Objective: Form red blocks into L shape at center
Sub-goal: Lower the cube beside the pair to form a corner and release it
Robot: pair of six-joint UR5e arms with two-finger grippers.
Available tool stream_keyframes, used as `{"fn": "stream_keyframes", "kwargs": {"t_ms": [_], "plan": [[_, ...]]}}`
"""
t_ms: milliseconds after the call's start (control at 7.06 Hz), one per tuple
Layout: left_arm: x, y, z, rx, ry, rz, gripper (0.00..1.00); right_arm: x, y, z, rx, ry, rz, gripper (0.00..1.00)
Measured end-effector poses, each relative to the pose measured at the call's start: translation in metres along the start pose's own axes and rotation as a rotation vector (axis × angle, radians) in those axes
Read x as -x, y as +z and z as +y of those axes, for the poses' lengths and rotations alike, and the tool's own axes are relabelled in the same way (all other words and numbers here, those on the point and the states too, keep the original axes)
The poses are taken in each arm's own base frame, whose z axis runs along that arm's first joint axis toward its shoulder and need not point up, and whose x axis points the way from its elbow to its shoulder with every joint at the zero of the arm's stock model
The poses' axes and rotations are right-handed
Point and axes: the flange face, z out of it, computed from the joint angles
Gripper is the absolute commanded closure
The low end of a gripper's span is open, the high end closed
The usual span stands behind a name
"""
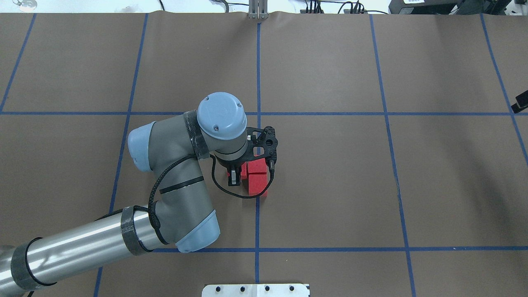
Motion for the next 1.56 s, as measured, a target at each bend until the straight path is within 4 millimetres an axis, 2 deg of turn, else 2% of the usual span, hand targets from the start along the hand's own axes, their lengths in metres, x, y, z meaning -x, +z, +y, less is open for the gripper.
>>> {"fn": "stream_keyframes", "kwargs": {"t_ms": [850, 1559], "plan": [[0.0025, 0.0040, -0.0040, 0.009, -0.002, -0.001, 0.82, 0.0005, -0.0002, -0.0004, 0.000, -0.001, 0.000, 0.00], [0.0069, 0.0071, -0.0095, 0.021, -0.004, -0.015, 0.70, 0.0004, 0.0000, -0.0004, 0.000, 0.000, 0.000, 0.01]]}}
